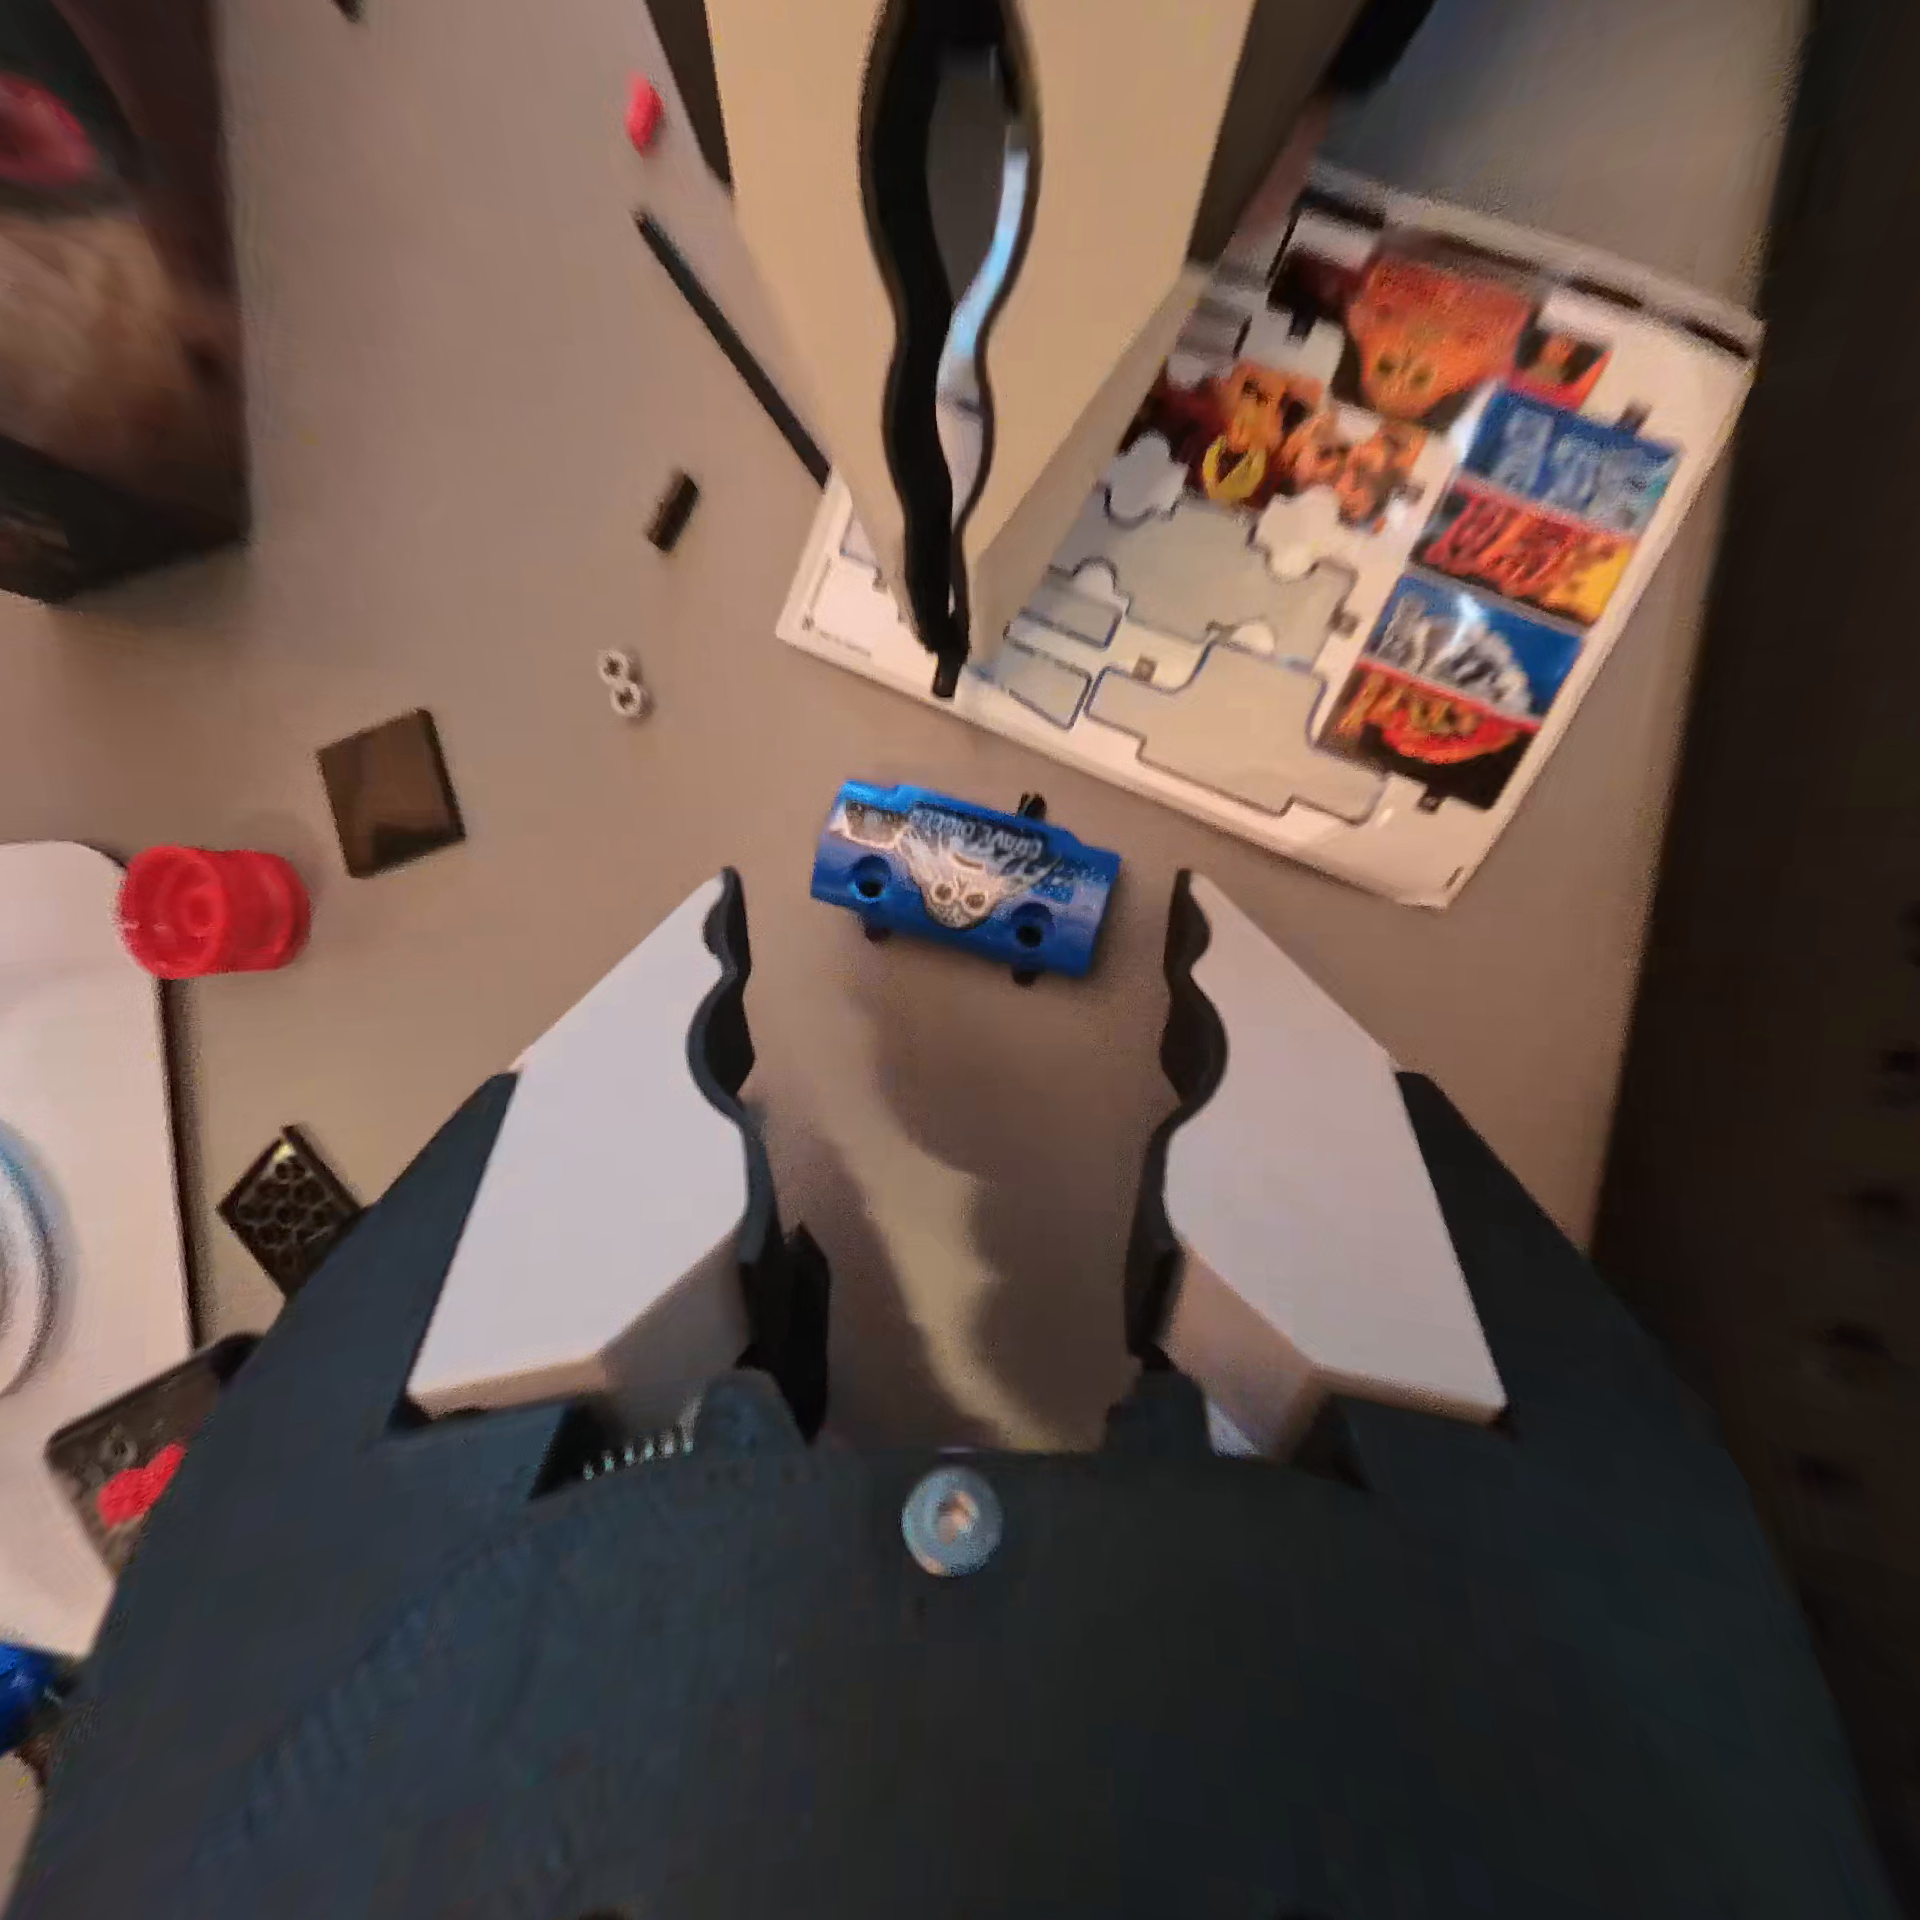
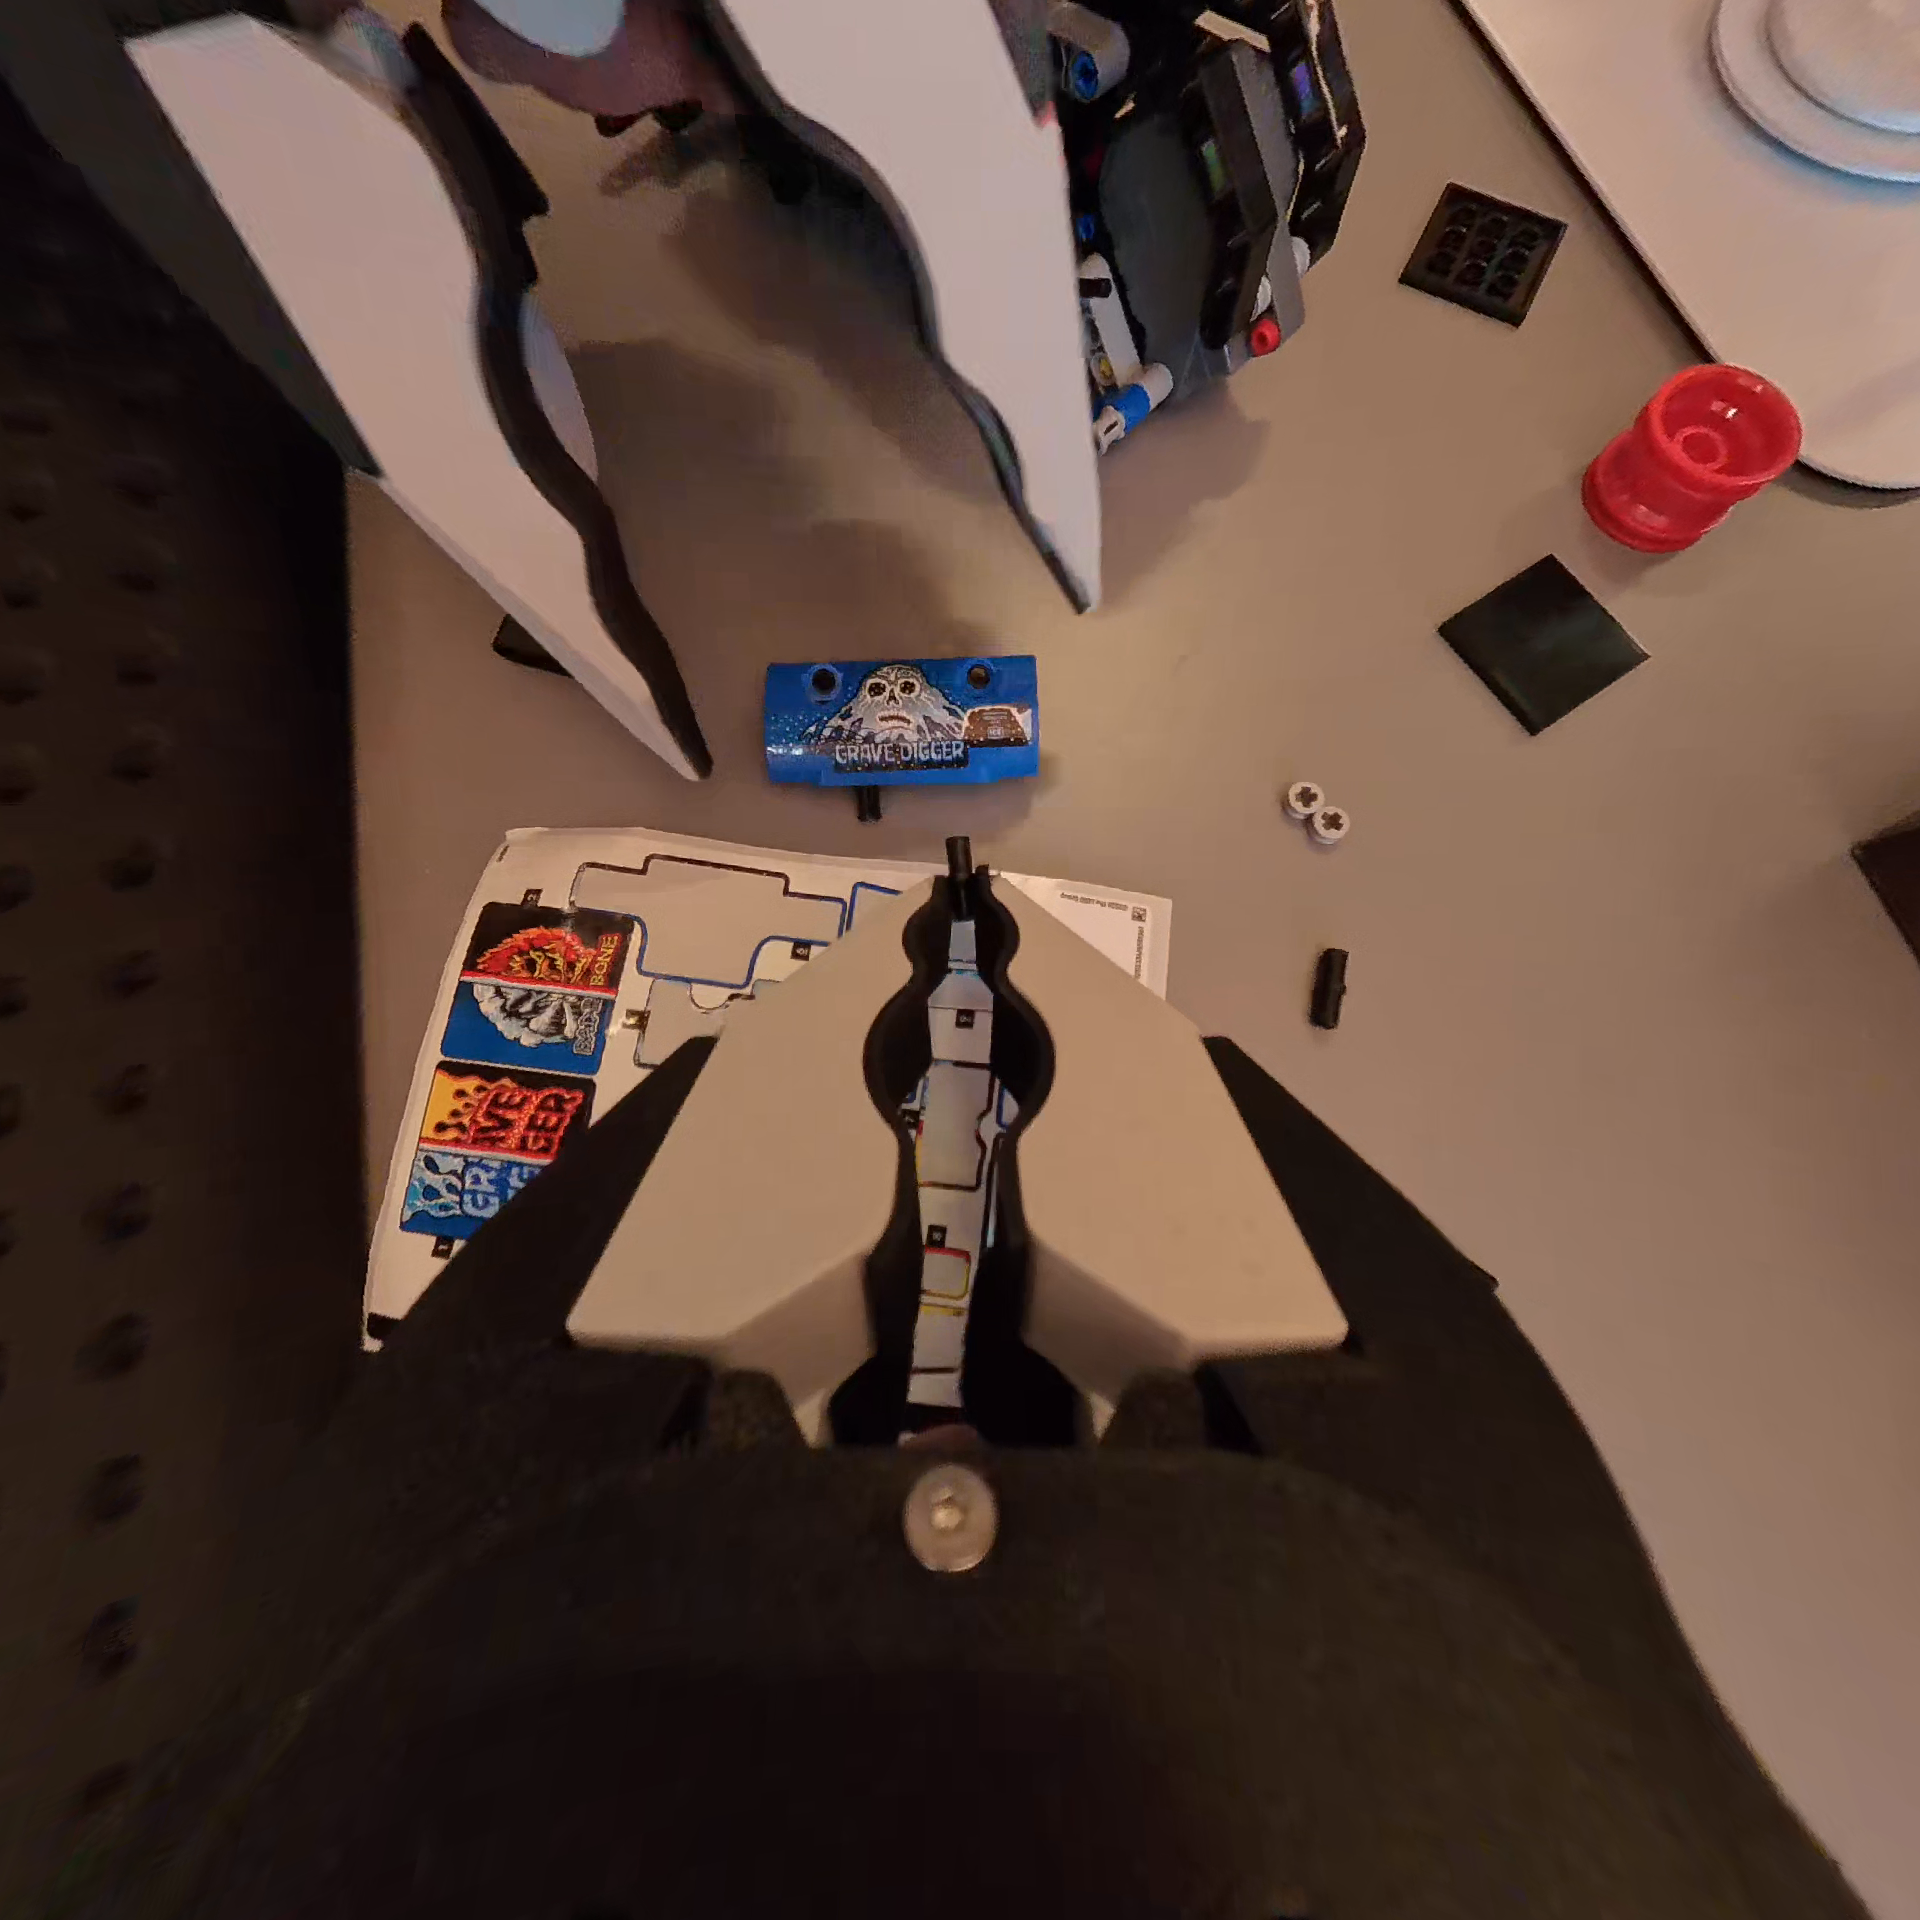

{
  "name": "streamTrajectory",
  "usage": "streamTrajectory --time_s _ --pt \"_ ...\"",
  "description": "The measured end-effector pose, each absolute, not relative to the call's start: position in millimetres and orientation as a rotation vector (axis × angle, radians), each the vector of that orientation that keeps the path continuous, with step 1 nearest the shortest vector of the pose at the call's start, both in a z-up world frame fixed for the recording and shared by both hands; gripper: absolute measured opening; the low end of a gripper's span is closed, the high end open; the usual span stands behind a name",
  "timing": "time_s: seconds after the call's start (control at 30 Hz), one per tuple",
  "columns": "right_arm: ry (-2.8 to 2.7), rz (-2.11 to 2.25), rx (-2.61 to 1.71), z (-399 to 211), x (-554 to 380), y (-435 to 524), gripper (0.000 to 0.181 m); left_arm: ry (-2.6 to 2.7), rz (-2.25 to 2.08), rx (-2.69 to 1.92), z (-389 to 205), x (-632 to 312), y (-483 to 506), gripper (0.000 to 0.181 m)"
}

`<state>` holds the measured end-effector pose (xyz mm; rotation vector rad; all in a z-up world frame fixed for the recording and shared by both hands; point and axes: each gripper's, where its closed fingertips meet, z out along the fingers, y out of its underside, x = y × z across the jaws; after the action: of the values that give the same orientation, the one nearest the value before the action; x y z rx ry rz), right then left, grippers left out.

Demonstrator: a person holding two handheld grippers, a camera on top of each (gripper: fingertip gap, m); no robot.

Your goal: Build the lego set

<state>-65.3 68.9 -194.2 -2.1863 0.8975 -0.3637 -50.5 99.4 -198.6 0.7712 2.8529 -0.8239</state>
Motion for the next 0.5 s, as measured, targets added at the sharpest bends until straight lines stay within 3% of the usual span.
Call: streamTrajectory --time_s 0.1,0.2,0.5 --pt "0.892 -0.366 -2.179 -192.6 -66.5 68.2 0.003 2.949 -0.709 0.81 -209.4 -56.5 100.4 0.08" --pt "0.889 -0.369 -2.176 -192.1 -67.5 67.2 0.003 3.006 -0.665 0.831 -210.9 -64.2 103.2 0.061" --pt "0.873 -0.39 -2.155 -185.4 -70.2 68.5 0.002 2.932 -0.868 0.726 -208.3 -63.5 106.5 0.061"
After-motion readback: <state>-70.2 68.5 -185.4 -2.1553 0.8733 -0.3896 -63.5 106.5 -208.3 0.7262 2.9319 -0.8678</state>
